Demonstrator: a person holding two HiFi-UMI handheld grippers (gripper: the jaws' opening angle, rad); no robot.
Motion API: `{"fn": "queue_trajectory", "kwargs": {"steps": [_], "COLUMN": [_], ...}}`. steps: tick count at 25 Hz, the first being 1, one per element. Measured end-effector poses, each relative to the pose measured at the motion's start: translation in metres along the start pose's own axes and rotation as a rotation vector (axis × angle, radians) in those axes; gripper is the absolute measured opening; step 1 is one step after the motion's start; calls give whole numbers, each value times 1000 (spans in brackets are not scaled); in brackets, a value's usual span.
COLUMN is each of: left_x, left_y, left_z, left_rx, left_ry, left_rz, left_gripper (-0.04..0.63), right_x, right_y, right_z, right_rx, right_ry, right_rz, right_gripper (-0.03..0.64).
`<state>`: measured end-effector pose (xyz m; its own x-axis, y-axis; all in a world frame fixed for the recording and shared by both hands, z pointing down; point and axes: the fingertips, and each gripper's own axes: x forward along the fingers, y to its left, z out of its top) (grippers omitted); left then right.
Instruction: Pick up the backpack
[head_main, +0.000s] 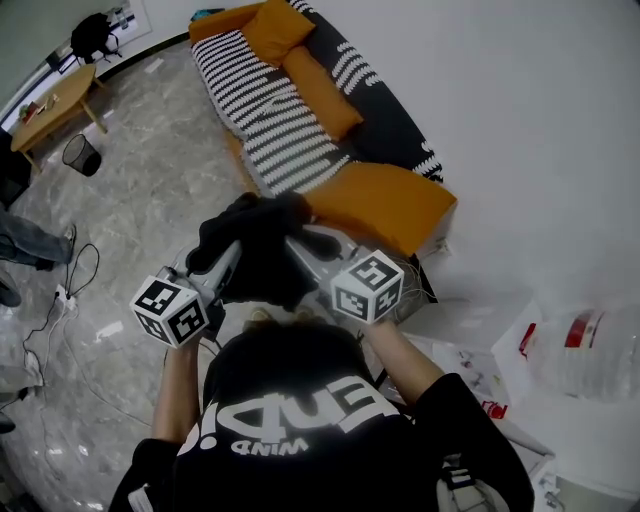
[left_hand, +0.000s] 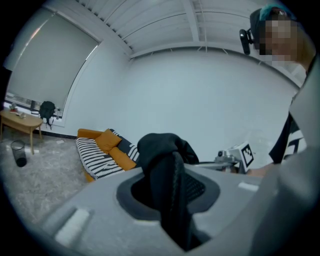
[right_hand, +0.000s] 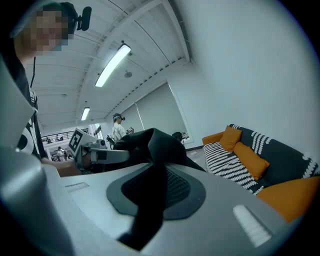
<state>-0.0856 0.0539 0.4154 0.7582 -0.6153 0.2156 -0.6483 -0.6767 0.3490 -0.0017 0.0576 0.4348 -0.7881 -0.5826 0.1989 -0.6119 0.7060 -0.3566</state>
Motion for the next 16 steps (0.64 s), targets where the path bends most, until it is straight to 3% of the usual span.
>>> {"fn": "queue_trajectory", "kwargs": {"steps": [16], "left_x": [7], "left_y": [-6], "left_z": [-3], "left_rx": [-18], "left_ry": [10], "left_rz": [-32], "left_gripper": [87], "right_x": [-7], "right_y": [-4], "right_z": [-1], "right_rx": [-26], "right_ry": [40], "right_rz": [23], "right_gripper": [51]}}
